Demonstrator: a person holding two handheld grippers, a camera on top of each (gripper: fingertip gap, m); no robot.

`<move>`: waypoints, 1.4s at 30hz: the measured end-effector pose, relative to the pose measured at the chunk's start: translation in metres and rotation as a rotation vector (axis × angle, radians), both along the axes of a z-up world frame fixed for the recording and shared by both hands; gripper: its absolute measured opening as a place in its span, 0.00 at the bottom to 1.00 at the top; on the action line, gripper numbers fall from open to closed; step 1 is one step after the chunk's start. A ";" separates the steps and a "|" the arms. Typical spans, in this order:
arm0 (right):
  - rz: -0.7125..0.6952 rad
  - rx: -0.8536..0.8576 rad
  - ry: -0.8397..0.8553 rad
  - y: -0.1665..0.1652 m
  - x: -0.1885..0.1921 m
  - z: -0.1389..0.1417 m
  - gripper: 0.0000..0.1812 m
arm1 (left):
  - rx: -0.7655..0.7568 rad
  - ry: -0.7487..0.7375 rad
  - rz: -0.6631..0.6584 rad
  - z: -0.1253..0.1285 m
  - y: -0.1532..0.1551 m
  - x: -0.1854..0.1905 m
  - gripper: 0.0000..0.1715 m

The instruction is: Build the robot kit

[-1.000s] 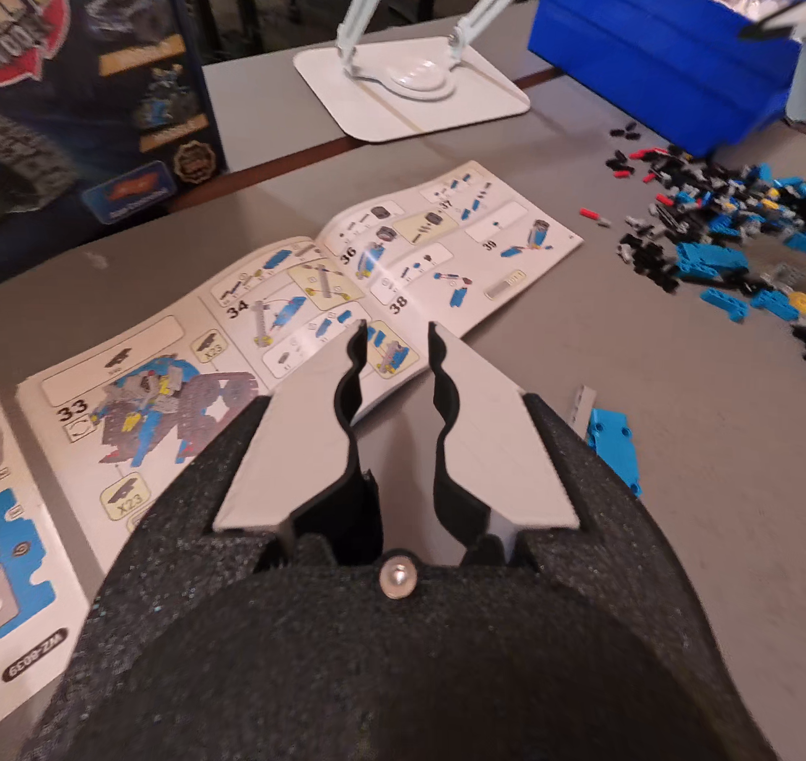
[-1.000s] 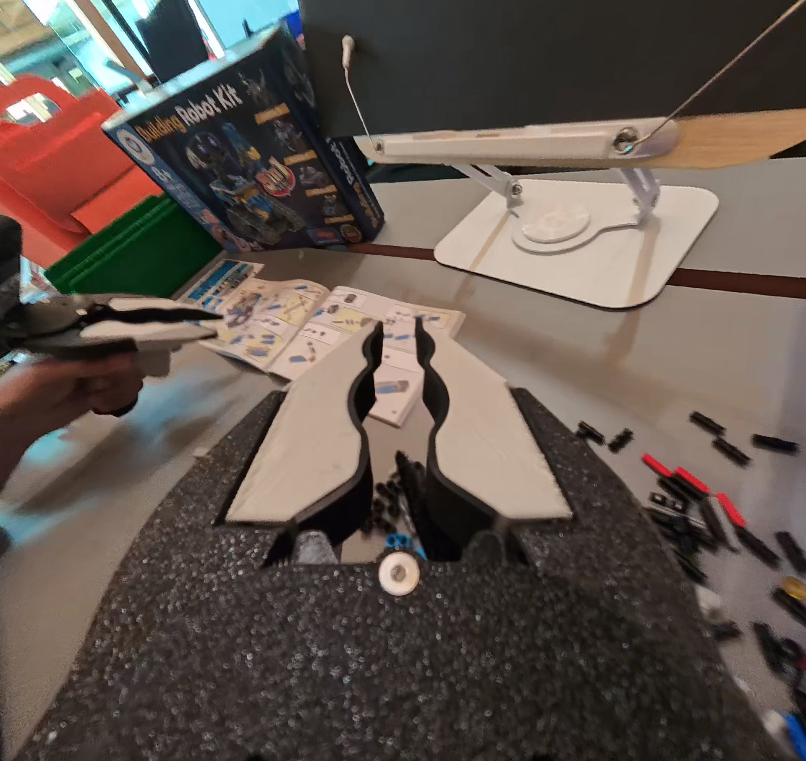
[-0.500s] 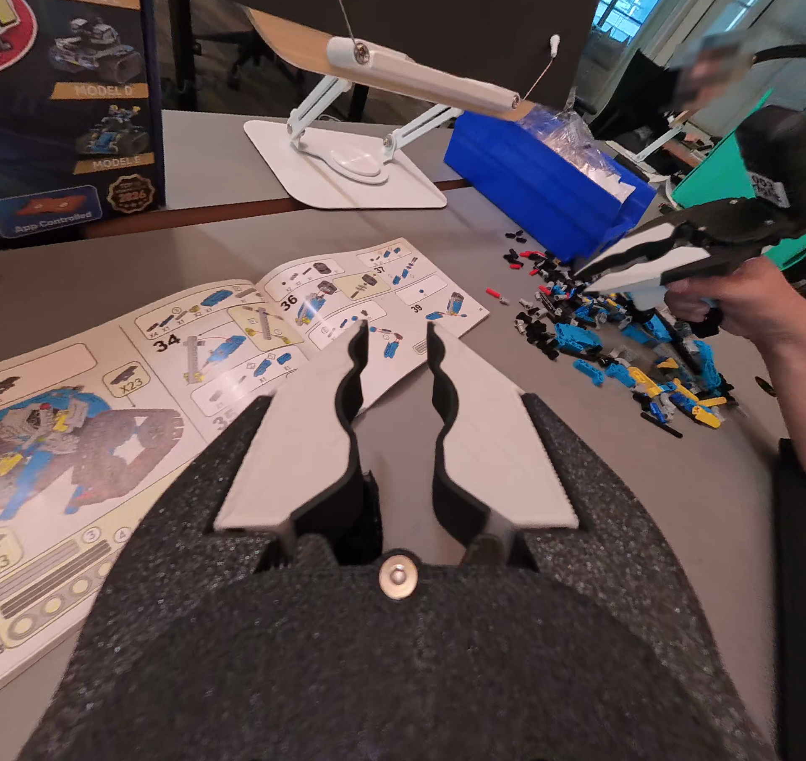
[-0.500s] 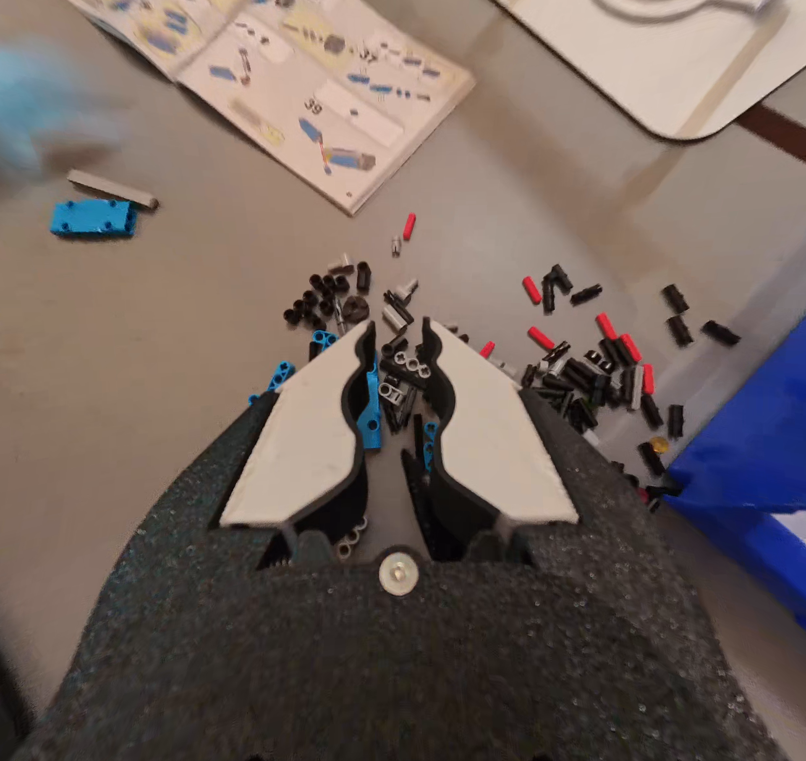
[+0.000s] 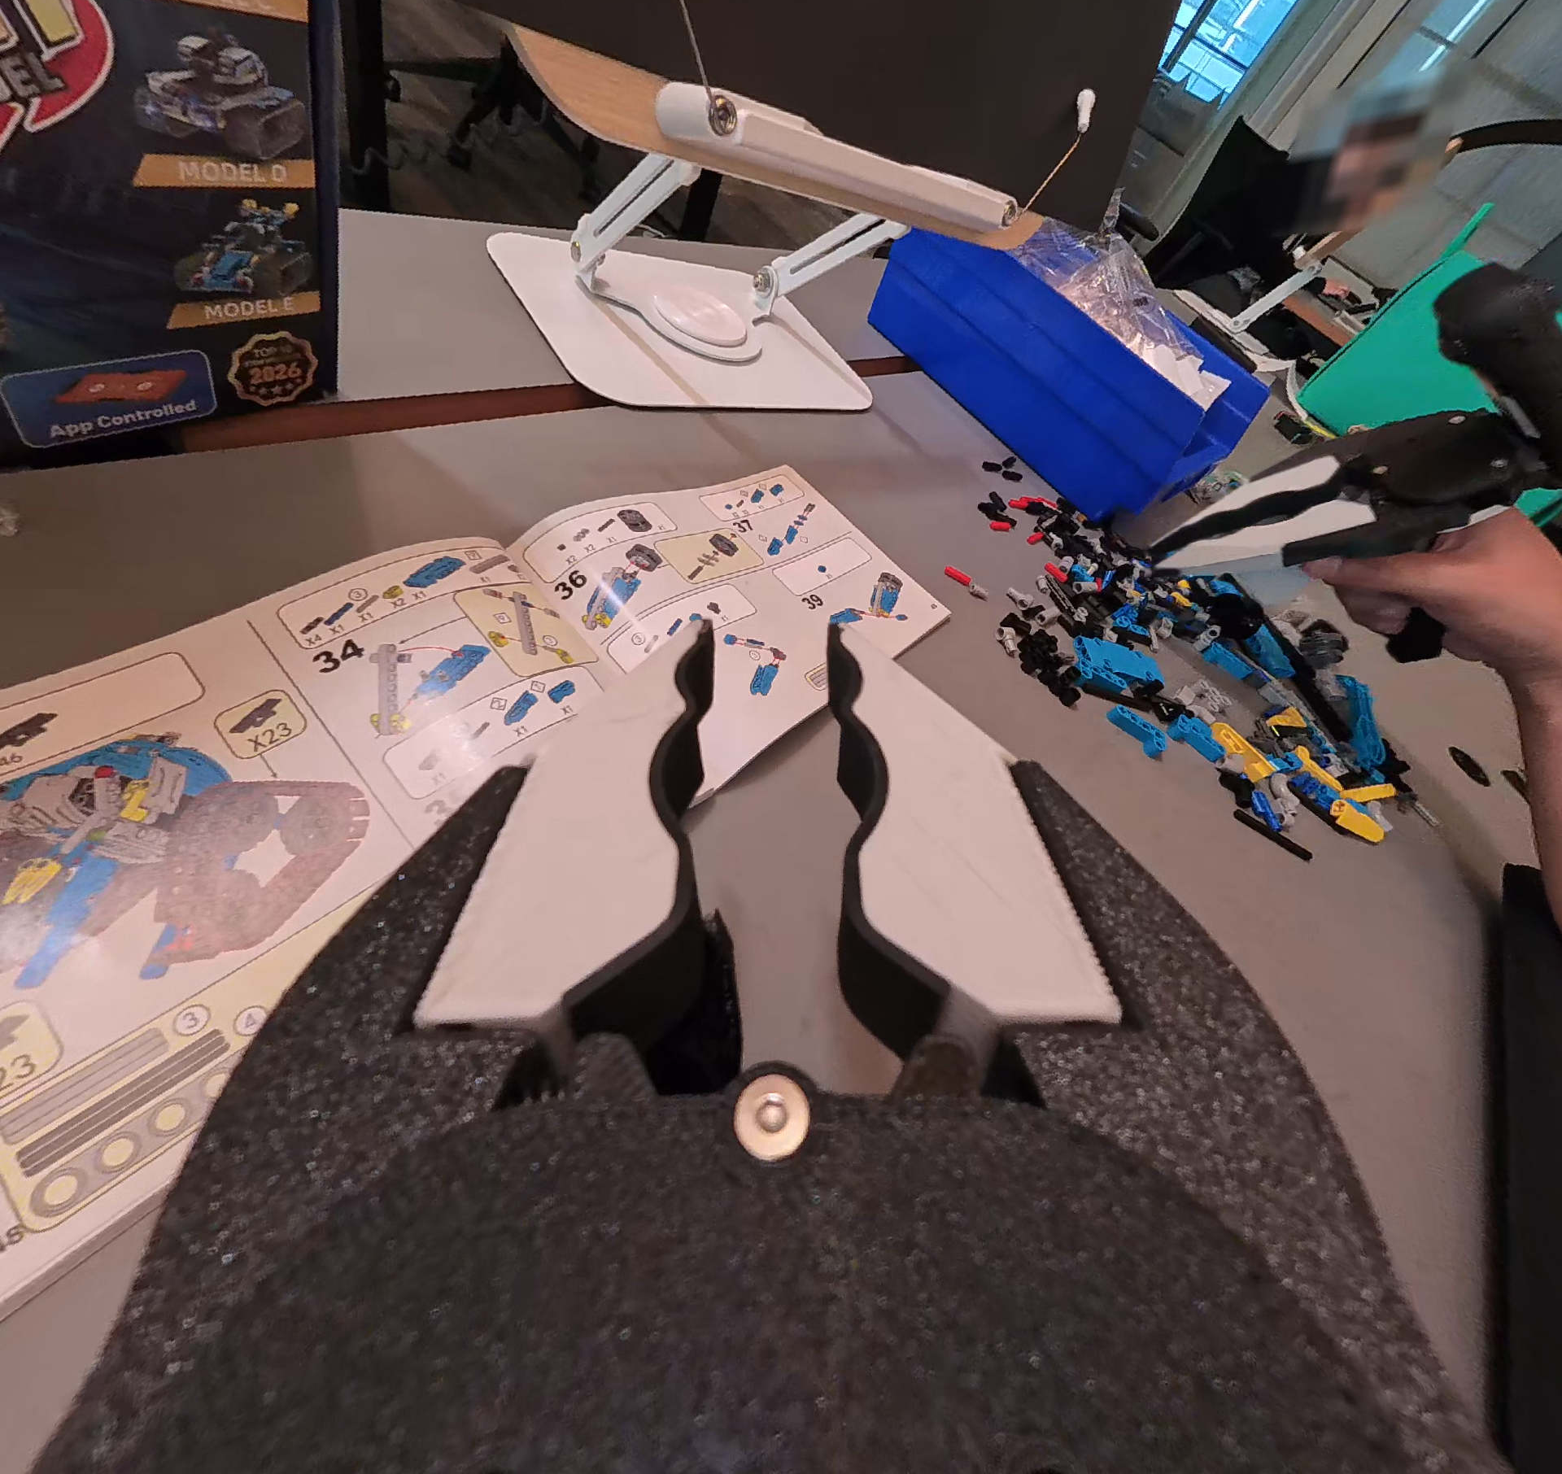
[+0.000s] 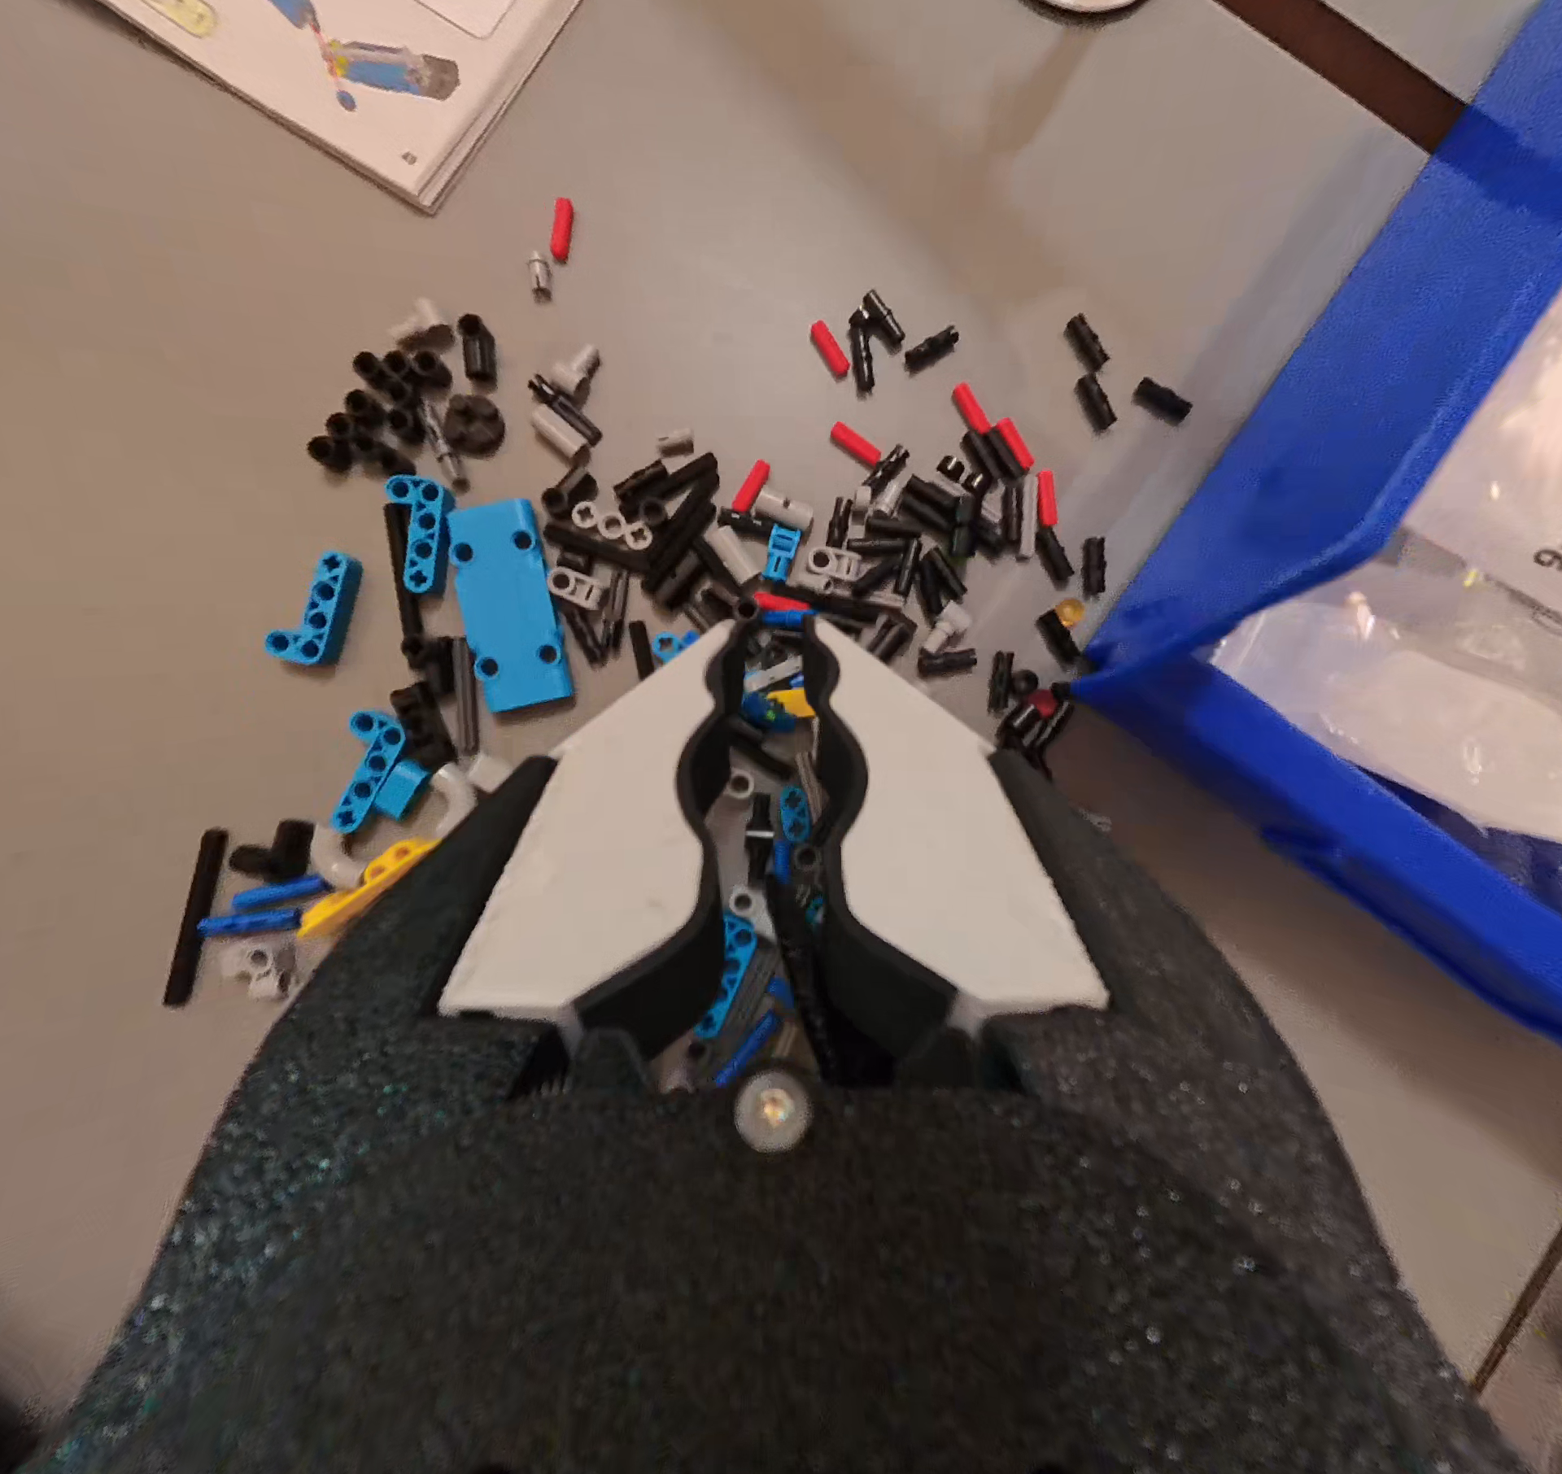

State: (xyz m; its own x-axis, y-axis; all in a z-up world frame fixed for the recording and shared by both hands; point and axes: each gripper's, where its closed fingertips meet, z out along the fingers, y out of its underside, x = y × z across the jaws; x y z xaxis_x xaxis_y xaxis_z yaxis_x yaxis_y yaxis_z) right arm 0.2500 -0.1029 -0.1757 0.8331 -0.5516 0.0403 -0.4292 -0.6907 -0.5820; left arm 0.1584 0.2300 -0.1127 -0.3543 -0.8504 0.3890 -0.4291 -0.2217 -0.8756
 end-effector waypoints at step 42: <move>0.196 0.071 0.139 0.037 -0.036 -0.006 0.09 | 0.005 -0.001 0.004 0.001 0.000 0.000 0.15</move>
State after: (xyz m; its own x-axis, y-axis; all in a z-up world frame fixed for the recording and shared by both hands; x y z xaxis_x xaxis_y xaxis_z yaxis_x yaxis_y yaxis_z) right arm 0.2137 -0.0656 -0.1822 0.9194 -0.3760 -0.1151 -0.3701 -0.7285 -0.5765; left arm 0.1580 0.2299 -0.1115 -0.3509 -0.8540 0.3840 -0.4273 -0.2189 -0.8772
